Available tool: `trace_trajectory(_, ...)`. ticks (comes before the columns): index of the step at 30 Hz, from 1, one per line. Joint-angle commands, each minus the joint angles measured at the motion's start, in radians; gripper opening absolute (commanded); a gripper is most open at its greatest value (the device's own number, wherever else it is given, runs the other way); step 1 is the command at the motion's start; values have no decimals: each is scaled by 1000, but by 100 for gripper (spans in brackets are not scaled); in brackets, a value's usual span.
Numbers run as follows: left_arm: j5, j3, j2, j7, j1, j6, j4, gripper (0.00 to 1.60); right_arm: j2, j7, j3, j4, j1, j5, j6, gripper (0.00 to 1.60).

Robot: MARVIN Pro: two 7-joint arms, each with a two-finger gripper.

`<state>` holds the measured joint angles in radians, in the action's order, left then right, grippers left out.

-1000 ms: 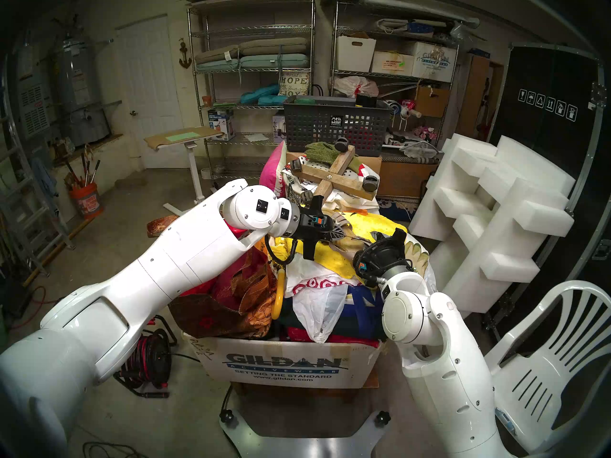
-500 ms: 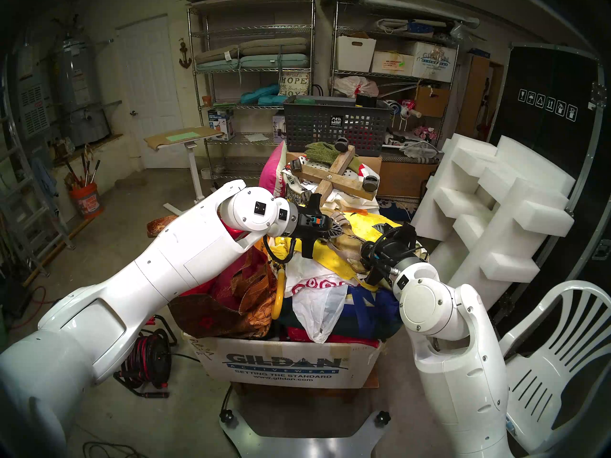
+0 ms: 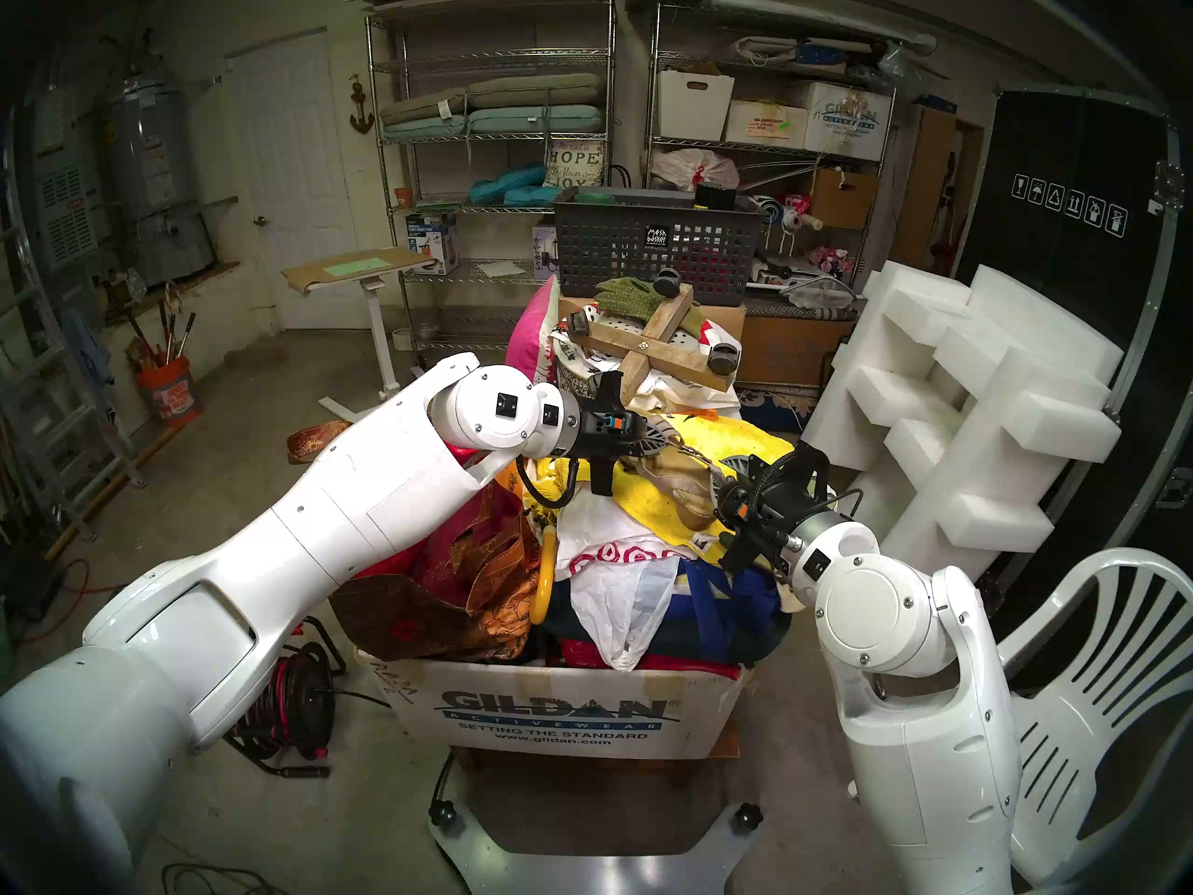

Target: Unbuckle a shoe

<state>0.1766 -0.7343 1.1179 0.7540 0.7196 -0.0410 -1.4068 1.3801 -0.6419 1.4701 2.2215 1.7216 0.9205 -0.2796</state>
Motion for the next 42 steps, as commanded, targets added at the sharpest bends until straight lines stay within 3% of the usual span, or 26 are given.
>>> trace_trajectory(1, -8, -11, 28, -9, -23, -2, 0, 0, 11, 15, -9, 1, -30, -16, 22, 75)
trace_trajectory(13, -17, -7, 39, -2, -28, -13, 13, 0, 29, 21, -31, -65, -101, 15, -3, 68)
trace_trajectory(24, -17, -5, 40, 1, -30, -18, 24, 0, 47, 53, -23, -84, -115, 46, -35, 72)
trace_trajectory(42, -20, -7, 35, 0, -29, -24, 19, 0, 38, 10, -35, -89, -125, 38, -44, 68)
